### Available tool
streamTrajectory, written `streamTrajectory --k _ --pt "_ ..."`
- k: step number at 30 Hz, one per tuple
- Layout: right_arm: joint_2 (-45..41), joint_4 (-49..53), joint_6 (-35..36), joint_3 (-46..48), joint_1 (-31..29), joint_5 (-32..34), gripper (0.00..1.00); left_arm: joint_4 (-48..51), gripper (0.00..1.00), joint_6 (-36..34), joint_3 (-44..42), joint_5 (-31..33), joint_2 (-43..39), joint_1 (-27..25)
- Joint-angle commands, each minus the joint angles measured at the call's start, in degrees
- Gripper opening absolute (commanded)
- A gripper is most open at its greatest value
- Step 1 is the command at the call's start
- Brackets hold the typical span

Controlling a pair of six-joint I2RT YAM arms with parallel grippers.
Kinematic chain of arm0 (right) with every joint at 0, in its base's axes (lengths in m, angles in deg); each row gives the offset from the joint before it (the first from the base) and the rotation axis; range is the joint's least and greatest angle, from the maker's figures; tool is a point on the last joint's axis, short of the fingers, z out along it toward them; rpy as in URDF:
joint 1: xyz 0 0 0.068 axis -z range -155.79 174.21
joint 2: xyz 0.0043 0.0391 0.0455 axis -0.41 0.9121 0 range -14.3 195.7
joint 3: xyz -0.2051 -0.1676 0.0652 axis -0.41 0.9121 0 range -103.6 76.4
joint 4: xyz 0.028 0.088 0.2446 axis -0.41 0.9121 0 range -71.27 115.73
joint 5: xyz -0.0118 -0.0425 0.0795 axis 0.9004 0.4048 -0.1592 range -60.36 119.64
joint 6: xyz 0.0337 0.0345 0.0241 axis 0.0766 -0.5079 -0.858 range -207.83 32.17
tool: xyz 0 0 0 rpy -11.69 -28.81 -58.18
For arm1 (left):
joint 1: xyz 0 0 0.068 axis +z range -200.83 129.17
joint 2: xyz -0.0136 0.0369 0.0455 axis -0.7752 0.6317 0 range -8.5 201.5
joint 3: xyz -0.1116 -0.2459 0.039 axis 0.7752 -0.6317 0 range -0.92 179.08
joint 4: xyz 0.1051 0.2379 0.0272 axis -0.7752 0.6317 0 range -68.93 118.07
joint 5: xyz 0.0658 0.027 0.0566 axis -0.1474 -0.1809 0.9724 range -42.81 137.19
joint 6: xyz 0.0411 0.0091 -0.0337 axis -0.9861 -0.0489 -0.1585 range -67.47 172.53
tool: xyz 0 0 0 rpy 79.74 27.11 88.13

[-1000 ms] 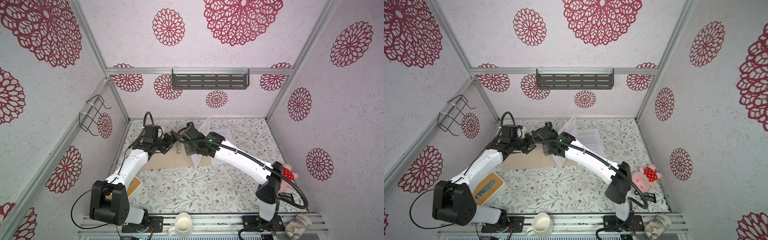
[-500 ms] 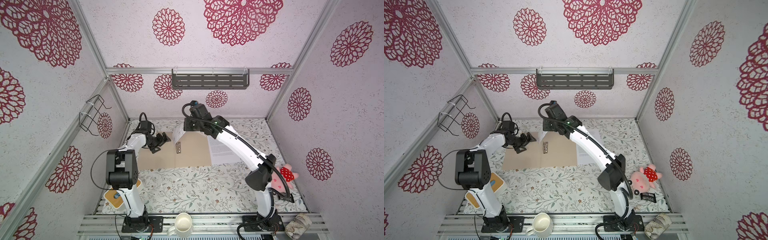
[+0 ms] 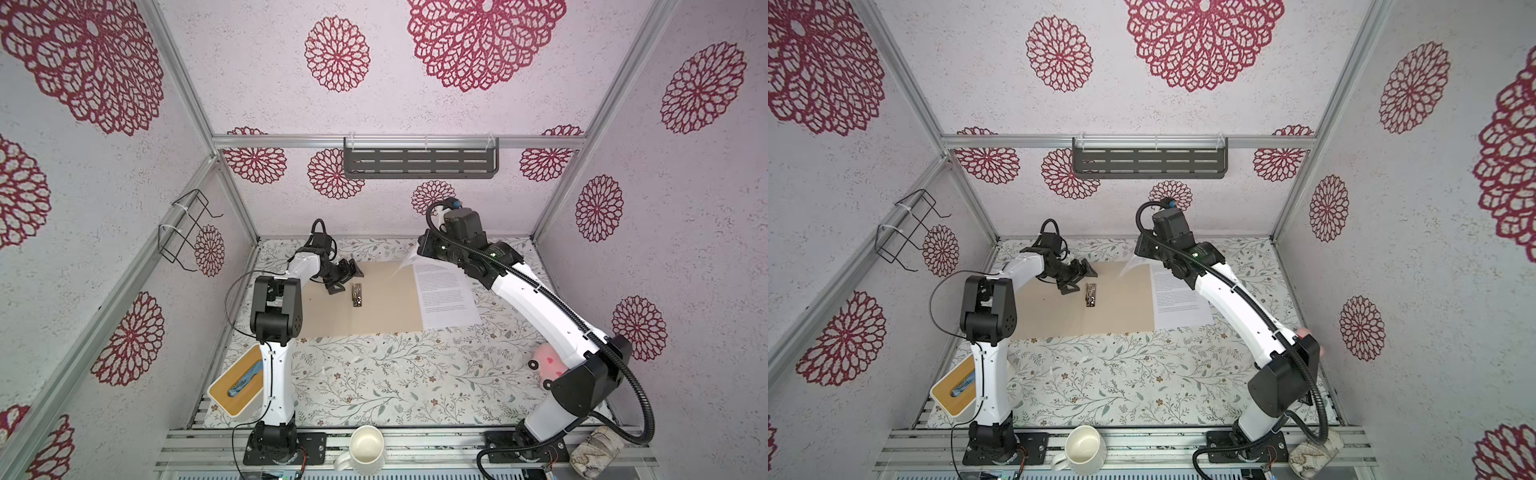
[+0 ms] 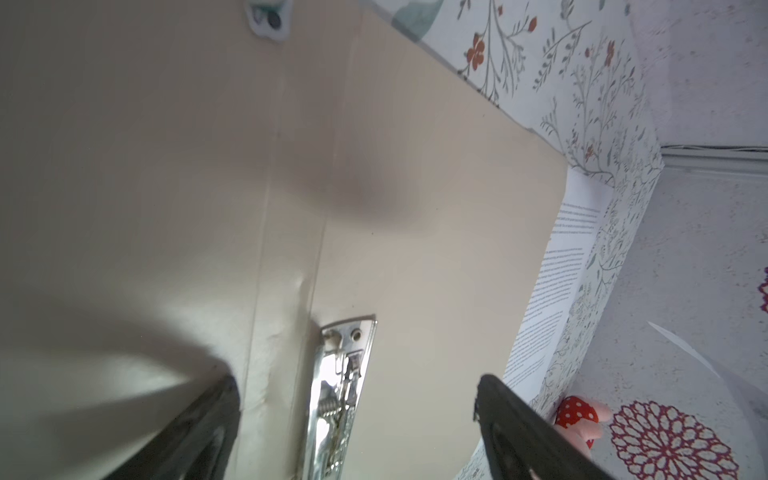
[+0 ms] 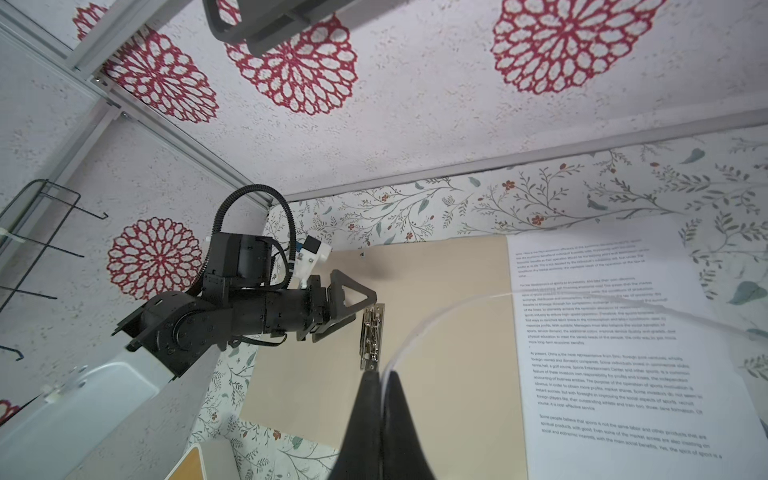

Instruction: Put the files into the folder

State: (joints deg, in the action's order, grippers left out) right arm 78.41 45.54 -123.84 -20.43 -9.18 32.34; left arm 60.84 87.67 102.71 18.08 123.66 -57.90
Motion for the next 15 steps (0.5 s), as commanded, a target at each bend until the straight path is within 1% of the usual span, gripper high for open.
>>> streamTrajectory --k 1,8,15 --pt "-3.93 -2.72 -2.09 1.86 2.76 -1.23 0.0 3.15 0.92 -0.92 0.69 0.05 0.51 -1.21" --pt "-7.18 -2.11 -2.09 4.78 8.47 -2.52 0.0 0.63 0.92 4.0 -4.1 -1.4 -2.23 -4.55" --pt "-7.1 -0.88 -1.88 4.46 10.08 -3.23 0.0 -3.69 0.92 10.58 -7.89 -4.35 -5.31 -7.72"
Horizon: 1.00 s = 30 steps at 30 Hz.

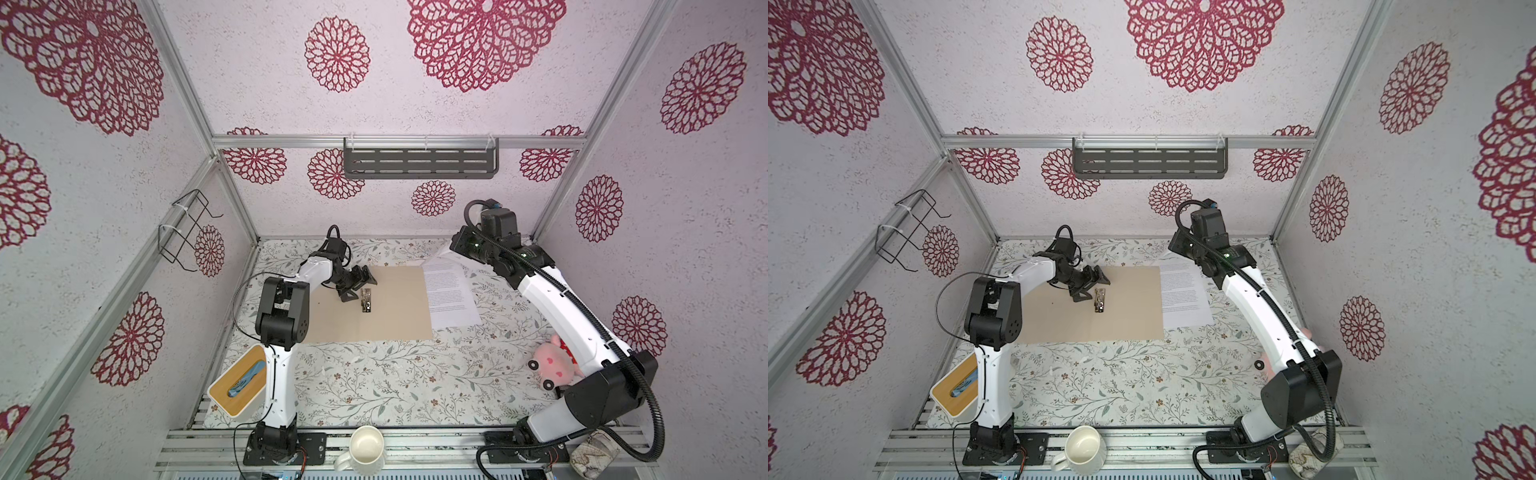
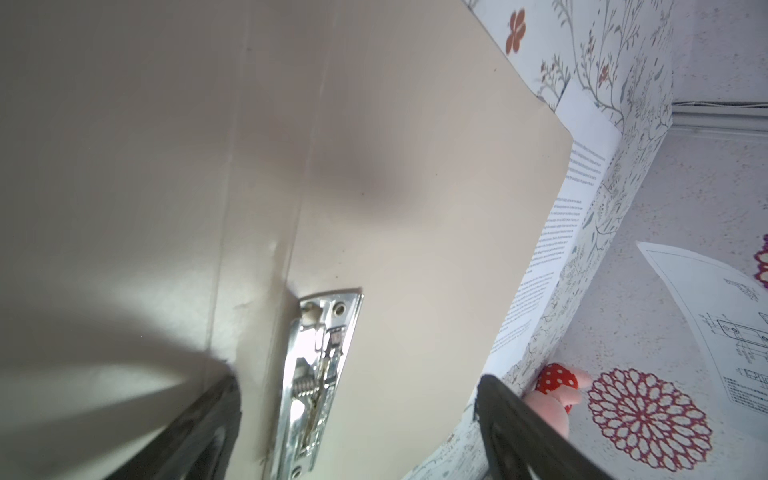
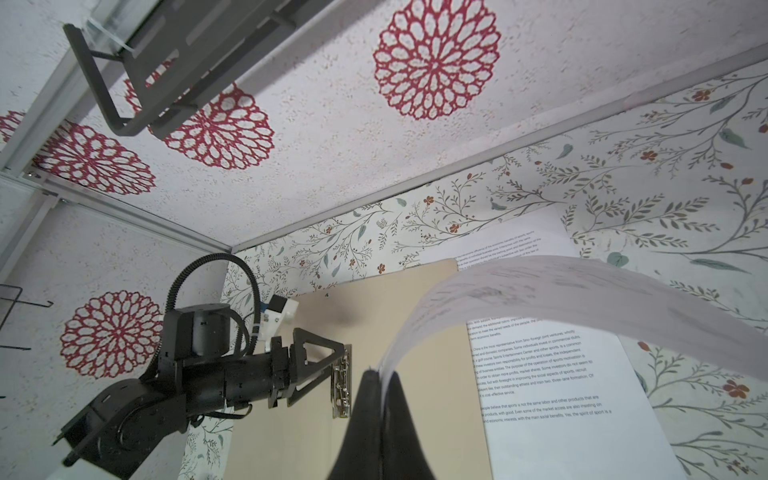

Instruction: Put the files into the folder

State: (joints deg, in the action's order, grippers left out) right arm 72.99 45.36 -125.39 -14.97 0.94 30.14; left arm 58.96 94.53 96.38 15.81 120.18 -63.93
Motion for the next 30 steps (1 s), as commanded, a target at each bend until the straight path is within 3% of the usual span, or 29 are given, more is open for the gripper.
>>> streamTrajectory --k 1,14,18,23,30 --pt "-1.68 -0.7 -0.34 -1.09 0.04 -0.94 0.0 -2.76 0.92 4.98 -2.11 -2.52 -2.17 -2.12" --pt "0.68 -0.5 -0.8 -1.83 0.72 0.15 0.0 -19.77 0.92 22.52 -11.66 -3.69 -8.64 -5.31" --pt "3.52 -1.7 -2.88 -3.54 0.56 -1.58 0.0 -21.43 0.94 24.8 -12.4 -4.52 -11.51 -4.73" --pt "9.17 -2.75 -5.12 -8.82 -1.76 -3.22 0.0 -19.06 0.97 22.47 -12.63 -6.21 -17.7 0.44" --pt "21.08 -3.11 -8.82 -22.18 -7.25 -4.73 0.0 -8.14 0.98 10.26 -17.57 -5.0 -25.61 11.7"
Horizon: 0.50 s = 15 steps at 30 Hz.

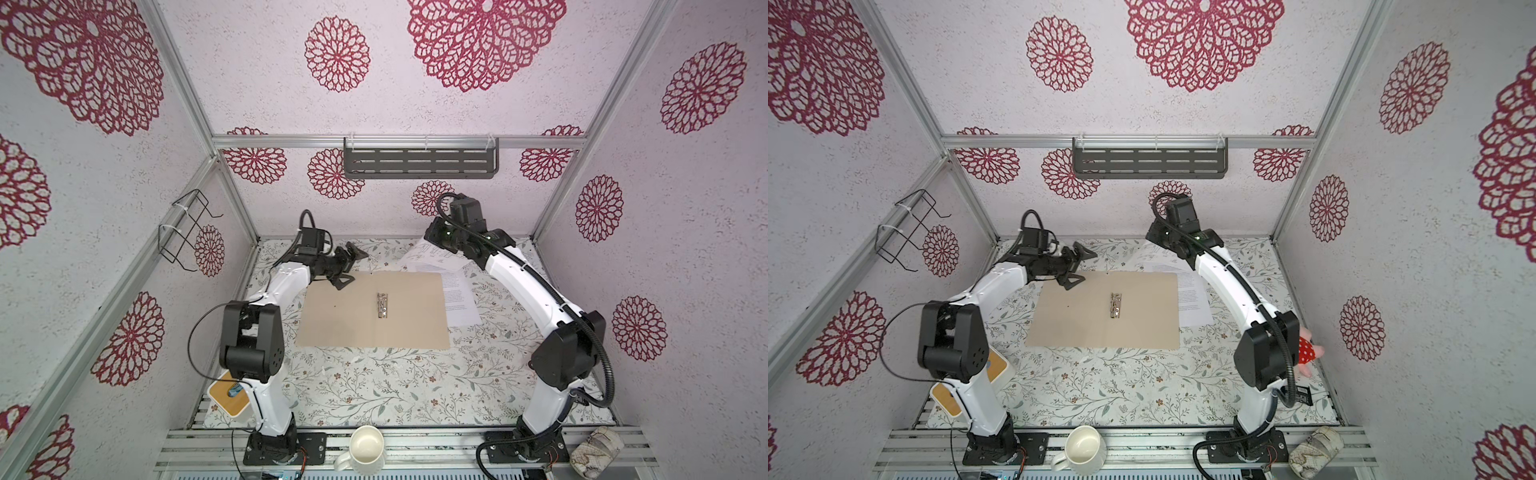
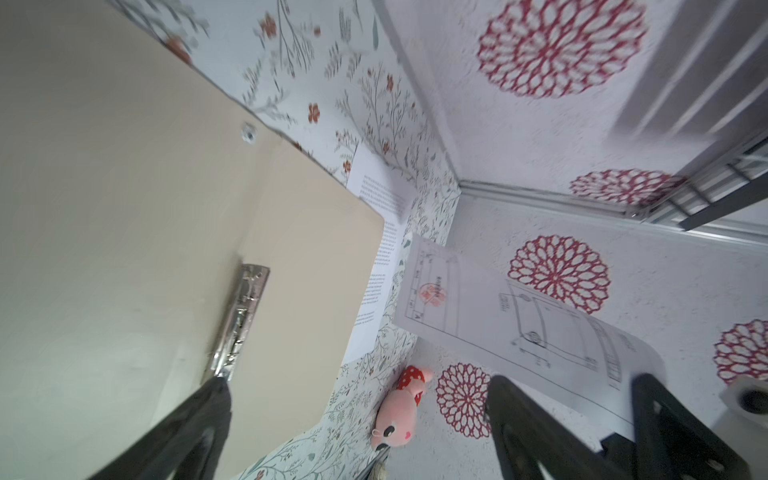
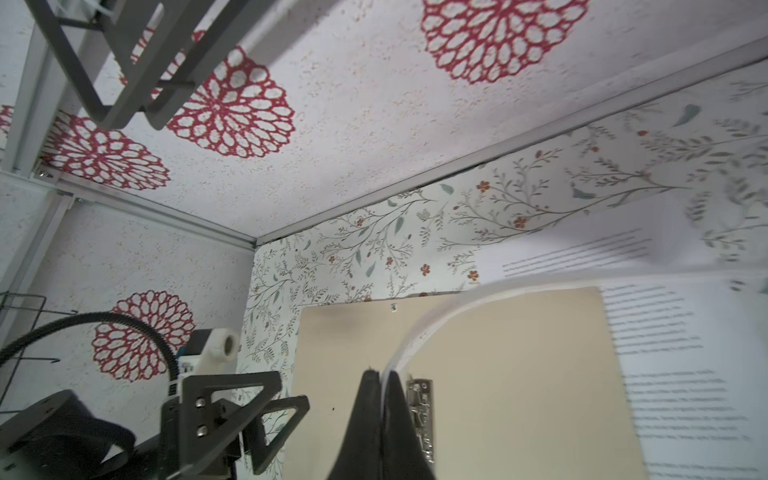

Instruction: Put the files into the folder

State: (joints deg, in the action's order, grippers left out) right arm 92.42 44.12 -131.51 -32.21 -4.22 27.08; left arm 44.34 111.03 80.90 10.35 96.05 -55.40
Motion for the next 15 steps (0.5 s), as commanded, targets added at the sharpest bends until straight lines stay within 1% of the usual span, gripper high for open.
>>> streamTrajectory --k 1,4,7,9,13,15 --pt "3.58 -1.85 -3.06 -7.37 -2.87 -2.0 0.0 8.33 0.98 -8.24 -2.66 0.92 -2.01 4.68" --pt "9.23 -0.89 -3.25 -15.68 -4.09 -2.03 0.0 13.23 0.98 -14.59 -3.43 2.37 -2.55 8.43" --pt "13.43 -1.73 -3.44 -21.63 -4.4 -2.4 0.0 17.47 0.98 -19.63 -3.14 4.15 -1.87 10.6" --pt "15.16 -4.13 -4.42 -23.24 -4.47 -2.86 0.0 19.31 0.98 -22.11 -3.1 6.03 -1.38 11.84" --pt "17.86 -10.58 -7.03 -24.38 -4.45 -4.26 0.0 19.2 0.98 -23.08 -4.6 7.62 -0.67 14.71" --pt "19.23 -13.55 -8.05 -24.71 -4.53 -5.49 0.0 19.84 0.98 -24.15 -4.92 9.56 0.09 15.56"
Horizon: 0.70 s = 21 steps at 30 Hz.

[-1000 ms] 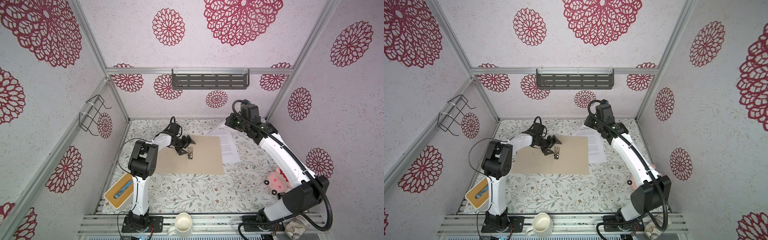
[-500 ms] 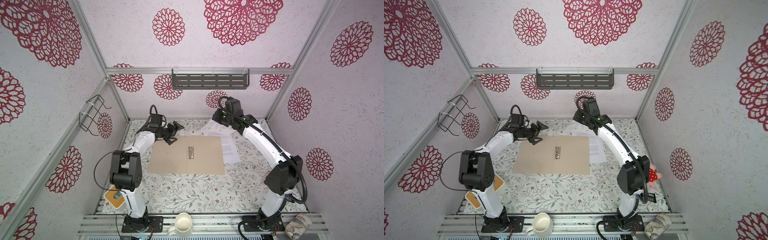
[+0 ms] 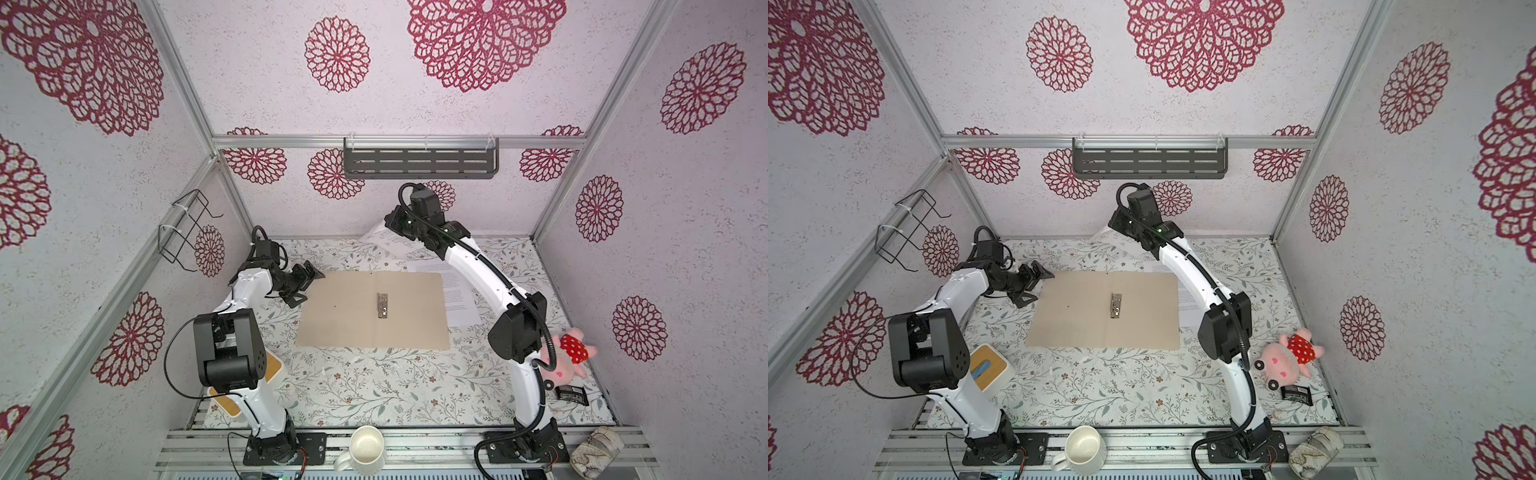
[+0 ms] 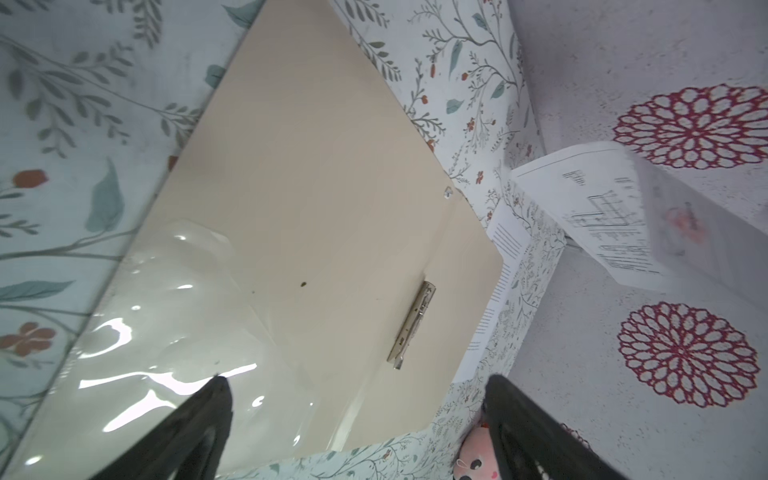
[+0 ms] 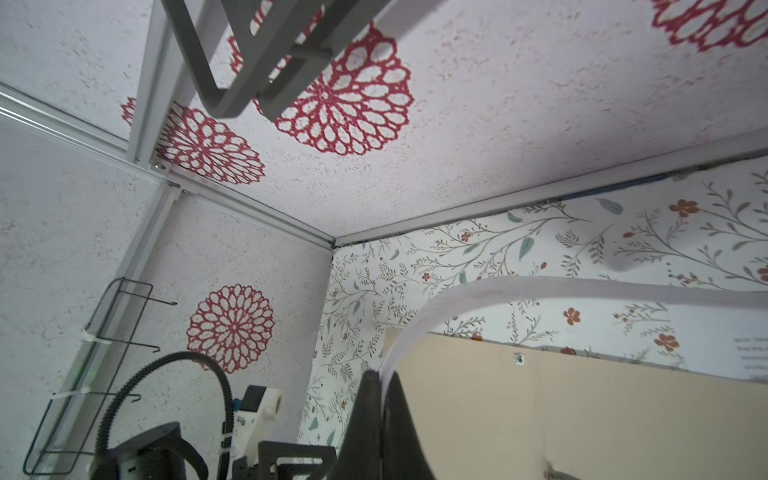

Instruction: Put the files into the folder

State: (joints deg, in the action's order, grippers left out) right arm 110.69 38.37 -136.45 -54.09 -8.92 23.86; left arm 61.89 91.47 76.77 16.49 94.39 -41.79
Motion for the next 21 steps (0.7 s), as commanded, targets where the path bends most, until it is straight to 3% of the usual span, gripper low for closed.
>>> streamTrajectory --k 1,3,8,11,15,21 --pt "1.45 -9.47 -3.16 -2.89 0.0 -2.71 0.0 2.92 0.98 -5.16 -0.79 5.48 2.17 2.13" --pt "2.36 -12.03 -2.76 -2.79 -0.32 -3.36 0.0 2.63 0.98 -5.77 -1.64 7.65 2.62 2.43" --pt "3.38 -14.88 -1.39 0.66 -2.9 -6.2 0.0 0.67 0.98 -5.73 -3.87 5.25 5.28 2.48" --pt "1.98 -15.2 -1.04 8.27 -4.67 -6.35 0.0 -0.57 0.98 -4.76 -5.75 3.84 6.52 2.54" --pt "-3.59 -25.38 -5.8 25.63 -5.26 -5.67 0.0 -3.25 0.98 -3.21 -9.14 2.15 5.67 2.84" --pt "-7.33 -25.31 -6.49 35.9 -5.63 -4.52 0.0 -6.45 0.98 -1.17 -12.04 -5.04 4.92 2.74"
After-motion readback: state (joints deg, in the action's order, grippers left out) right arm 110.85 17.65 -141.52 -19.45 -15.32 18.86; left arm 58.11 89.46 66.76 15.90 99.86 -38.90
